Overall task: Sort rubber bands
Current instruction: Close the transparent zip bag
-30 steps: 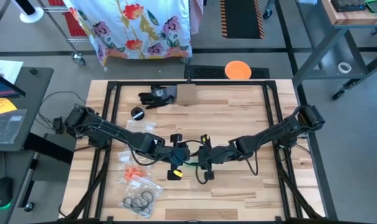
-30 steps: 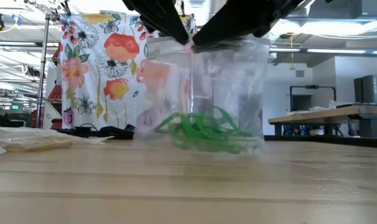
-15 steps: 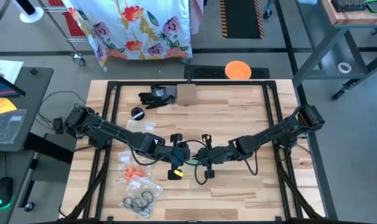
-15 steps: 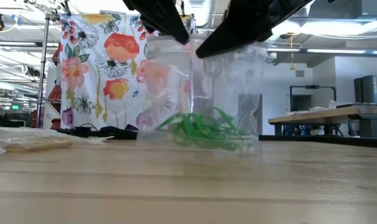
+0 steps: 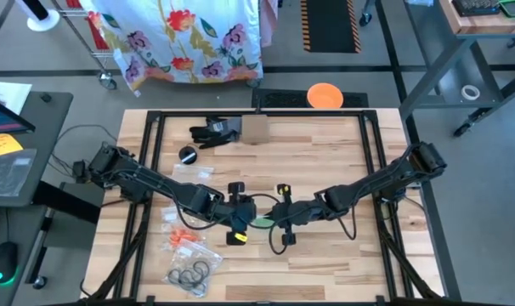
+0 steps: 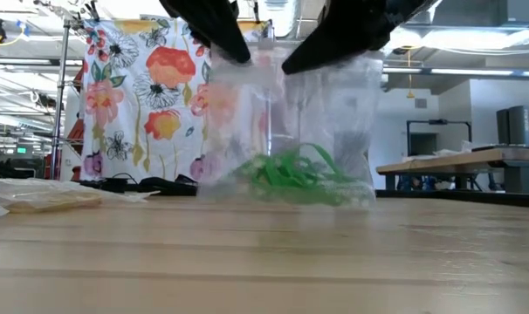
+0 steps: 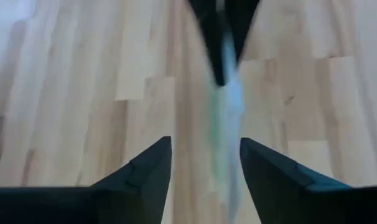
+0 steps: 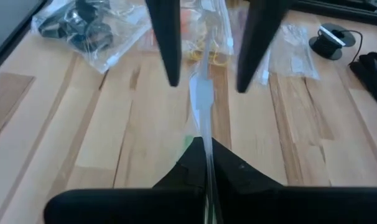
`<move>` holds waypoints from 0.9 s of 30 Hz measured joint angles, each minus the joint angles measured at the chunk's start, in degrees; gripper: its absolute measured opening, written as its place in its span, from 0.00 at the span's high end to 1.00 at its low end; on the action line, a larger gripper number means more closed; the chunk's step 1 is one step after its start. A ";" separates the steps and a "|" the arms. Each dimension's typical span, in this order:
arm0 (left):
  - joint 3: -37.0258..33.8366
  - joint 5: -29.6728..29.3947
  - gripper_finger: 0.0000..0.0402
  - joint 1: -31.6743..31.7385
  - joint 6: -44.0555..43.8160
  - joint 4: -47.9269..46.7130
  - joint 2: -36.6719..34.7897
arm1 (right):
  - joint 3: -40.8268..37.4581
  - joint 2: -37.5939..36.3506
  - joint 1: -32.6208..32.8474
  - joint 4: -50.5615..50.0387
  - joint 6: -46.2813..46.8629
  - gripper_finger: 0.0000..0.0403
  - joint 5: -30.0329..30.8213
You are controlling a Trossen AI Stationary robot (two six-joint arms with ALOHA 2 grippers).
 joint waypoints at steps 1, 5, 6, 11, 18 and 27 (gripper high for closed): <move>-0.02 -0.99 0.54 0.00 -0.16 -0.55 0.00 | 0.01 -0.12 0.00 -0.04 0.00 1.00 0.00; -0.07 -1.05 0.54 0.00 0.07 -0.40 0.00 | 0.00 -0.35 0.28 -0.49 0.02 1.00 0.00; -0.07 -0.99 0.54 0.00 0.31 -0.20 0.00 | 0.00 -0.41 0.31 -0.45 0.06 1.00 0.00; -0.09 0.33 0.55 0.00 1.36 -0.21 0.00 | -0.01 -0.42 0.26 -0.29 0.09 1.00 -0.02; -0.11 0.84 0.81 -0.15 6.06 0.08 0.00 | -0.01 -0.42 0.26 0.25 -0.42 1.00 -0.02; -0.11 0.71 1.00 -0.13 6.34 1.48 0.00 | 0.00 -0.42 0.24 0.47 -0.48 1.00 -0.05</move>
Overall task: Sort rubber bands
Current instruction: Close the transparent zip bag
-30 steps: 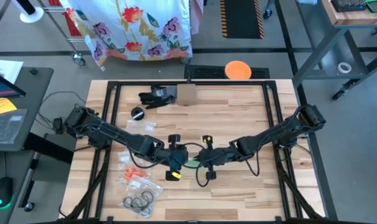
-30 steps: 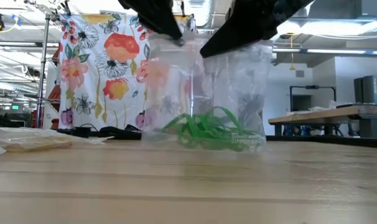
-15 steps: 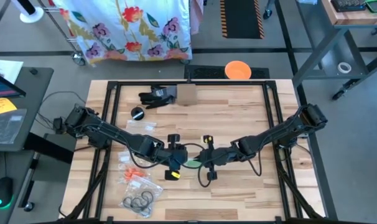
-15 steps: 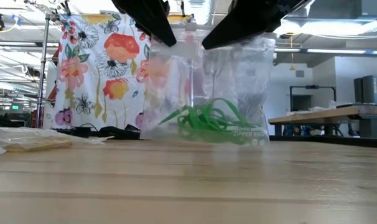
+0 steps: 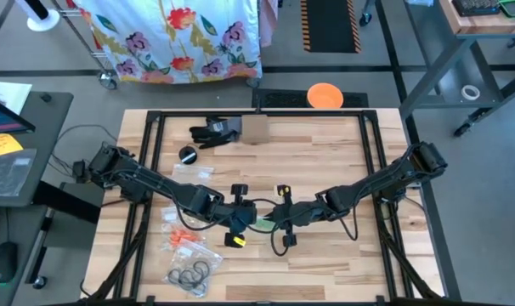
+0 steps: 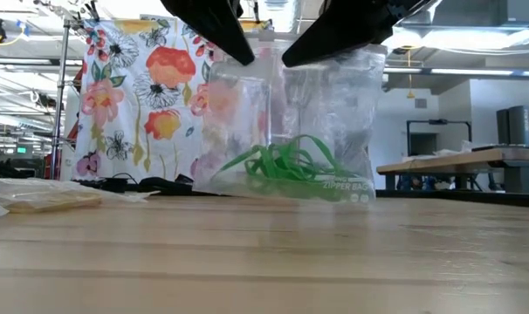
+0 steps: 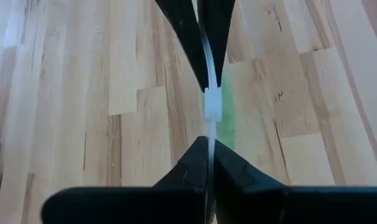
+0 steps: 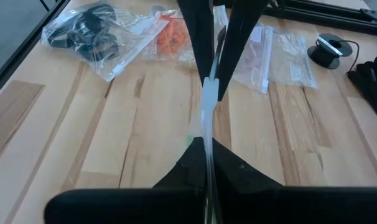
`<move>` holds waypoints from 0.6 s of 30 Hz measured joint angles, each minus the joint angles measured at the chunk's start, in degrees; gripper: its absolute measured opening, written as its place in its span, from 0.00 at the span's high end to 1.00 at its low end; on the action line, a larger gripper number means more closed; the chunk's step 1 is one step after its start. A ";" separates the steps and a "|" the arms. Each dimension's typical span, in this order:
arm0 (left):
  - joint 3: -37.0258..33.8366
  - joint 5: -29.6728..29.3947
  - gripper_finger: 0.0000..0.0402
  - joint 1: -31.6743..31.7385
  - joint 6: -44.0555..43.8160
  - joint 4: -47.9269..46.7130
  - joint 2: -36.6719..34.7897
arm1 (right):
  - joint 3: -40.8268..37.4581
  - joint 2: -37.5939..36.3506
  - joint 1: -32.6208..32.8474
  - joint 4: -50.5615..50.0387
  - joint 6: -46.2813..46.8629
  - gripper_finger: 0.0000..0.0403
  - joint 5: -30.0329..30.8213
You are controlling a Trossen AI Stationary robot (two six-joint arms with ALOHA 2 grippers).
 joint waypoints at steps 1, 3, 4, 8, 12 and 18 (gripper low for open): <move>0.00 0.00 1.00 0.00 -0.05 0.01 0.00 | 0.08 0.00 -0.03 -0.05 -0.52 1.00 -0.03; -0.02 0.00 1.00 0.00 -0.06 -0.08 0.00 | 0.78 0.00 -0.09 -0.64 -1.75 1.00 -0.12; -0.02 -0.02 1.00 0.00 -0.09 -0.06 0.00 | 1.10 0.00 -0.11 -0.63 -2.06 1.00 -0.12; -0.02 -0.04 1.00 -0.02 -0.52 -0.08 0.00 | 1.74 0.00 -0.76 -0.14 -2.51 1.00 -0.16; -0.04 0.02 1.00 -0.02 -0.68 -0.37 0.02 | 1.74 0.02 -2.01 -0.17 -0.17 1.00 -0.13; -0.04 -4.43 1.00 -0.37 -1.23 -0.40 0.05 | 1.74 0.02 -2.59 -1.34 -3.44 0.95 -0.17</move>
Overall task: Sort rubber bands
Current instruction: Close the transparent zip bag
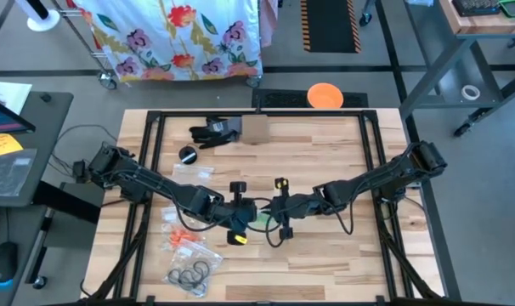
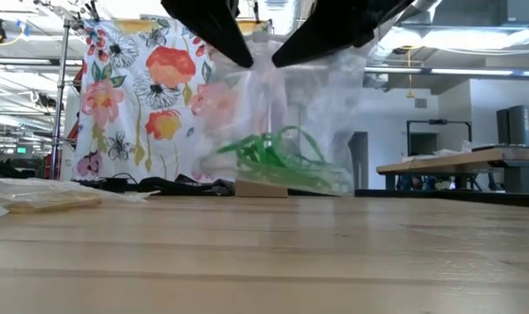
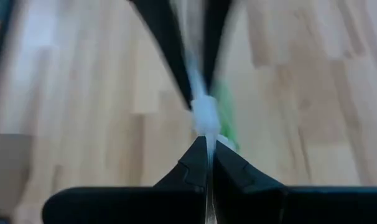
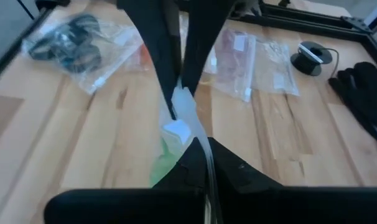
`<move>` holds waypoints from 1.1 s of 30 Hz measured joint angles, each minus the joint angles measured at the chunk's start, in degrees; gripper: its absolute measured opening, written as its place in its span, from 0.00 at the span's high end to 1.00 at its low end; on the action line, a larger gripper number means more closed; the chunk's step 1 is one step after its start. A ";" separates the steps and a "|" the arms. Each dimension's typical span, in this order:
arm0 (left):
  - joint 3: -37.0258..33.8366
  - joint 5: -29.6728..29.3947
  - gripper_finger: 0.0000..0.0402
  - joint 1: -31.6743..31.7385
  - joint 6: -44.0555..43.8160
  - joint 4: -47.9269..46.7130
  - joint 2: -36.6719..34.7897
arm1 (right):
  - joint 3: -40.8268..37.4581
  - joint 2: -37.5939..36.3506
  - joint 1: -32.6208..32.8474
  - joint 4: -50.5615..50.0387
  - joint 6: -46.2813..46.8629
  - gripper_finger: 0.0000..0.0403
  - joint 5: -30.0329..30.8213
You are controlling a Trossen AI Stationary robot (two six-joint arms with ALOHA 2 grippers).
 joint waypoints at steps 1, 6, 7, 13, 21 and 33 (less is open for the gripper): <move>0.00 -1.69 1.00 -0.21 -0.11 0.64 0.04 | 0.05 0.00 0.18 -0.55 -0.67 0.92 -0.01; -0.03 -5.14 1.00 -1.00 -1.61 -0.01 1.16 | 0.53 0.00 0.96 -4.72 -0.96 0.74 0.05; 0.06 -5.27 1.00 -1.09 -2.17 0.55 1.67 | 1.08 0.00 1.10 -5.38 -0.76 0.70 0.06; 0.05 -5.82 1.00 -2.10 -0.21 0.85 6.83 | 3.71 0.00 1.23 -5.70 -0.87 0.50 0.44; 0.07 -5.86 1.00 -1.66 1.84 2.02 8.17 | 3.74 0.15 1.23 -8.04 0.77 0.44 0.28; 0.07 -6.55 1.00 -2.12 4.42 6.52 8.17 | -6.03 0.31 3.87 9.74 -5.19 0.48 -0.85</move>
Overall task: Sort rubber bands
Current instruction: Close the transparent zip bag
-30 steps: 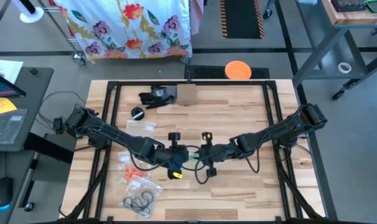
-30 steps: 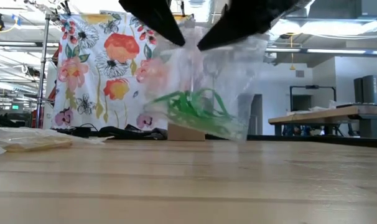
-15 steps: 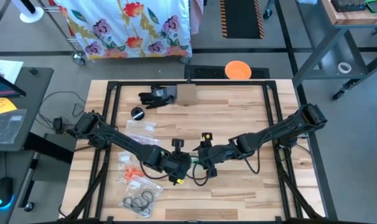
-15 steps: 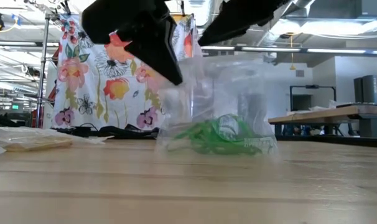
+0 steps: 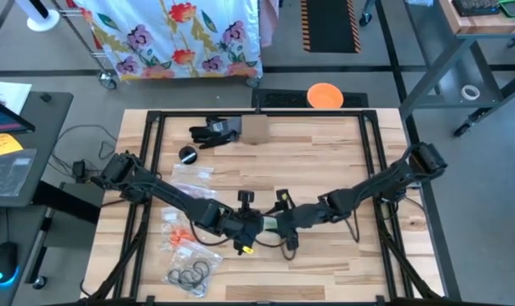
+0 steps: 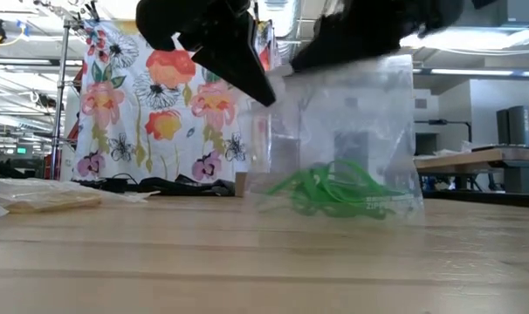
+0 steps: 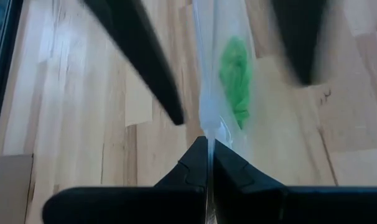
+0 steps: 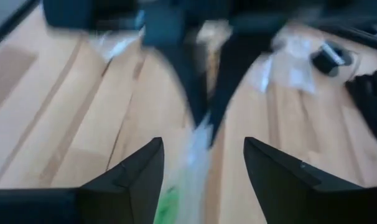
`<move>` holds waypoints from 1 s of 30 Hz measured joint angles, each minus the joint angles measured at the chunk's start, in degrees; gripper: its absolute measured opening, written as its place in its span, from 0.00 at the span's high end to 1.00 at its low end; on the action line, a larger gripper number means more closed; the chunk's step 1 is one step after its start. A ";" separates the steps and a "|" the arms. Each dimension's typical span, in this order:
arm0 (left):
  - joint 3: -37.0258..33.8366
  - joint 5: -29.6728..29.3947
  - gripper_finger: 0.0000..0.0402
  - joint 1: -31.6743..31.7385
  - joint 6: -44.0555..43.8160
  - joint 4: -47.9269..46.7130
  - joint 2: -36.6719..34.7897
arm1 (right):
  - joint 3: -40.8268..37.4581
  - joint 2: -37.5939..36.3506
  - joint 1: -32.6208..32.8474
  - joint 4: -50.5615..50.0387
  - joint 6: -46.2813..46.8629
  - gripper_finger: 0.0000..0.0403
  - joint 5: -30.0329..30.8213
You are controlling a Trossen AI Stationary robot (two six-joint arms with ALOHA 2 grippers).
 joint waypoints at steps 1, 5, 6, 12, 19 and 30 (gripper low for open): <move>0.00 0.00 1.00 0.00 0.00 0.15 0.00 | -0.74 -0.08 0.33 3.31 -0.37 0.48 0.07; 0.00 -0.13 1.00 0.00 1.25 2.54 0.00 | -1.63 -0.12 1.02 5.36 -1.53 0.50 2.24; 0.00 -0.16 1.00 -0.01 1.94 3.04 0.00 | -1.67 -0.11 0.88 4.95 -1.49 0.50 2.57; 0.00 -0.22 1.00 -0.15 3.28 5.02 0.00 | -1.68 -0.11 0.61 4.20 -0.06 0.53 7.06; 0.00 -0.22 1.00 -0.11 3.20 4.95 0.00 | -1.68 -0.13 1.62 3.23 0.08 0.63 9.85; 0.00 -0.26 1.00 -0.11 2.86 4.95 0.00 | -1.68 -0.13 1.80 2.73 0.10 0.75 9.81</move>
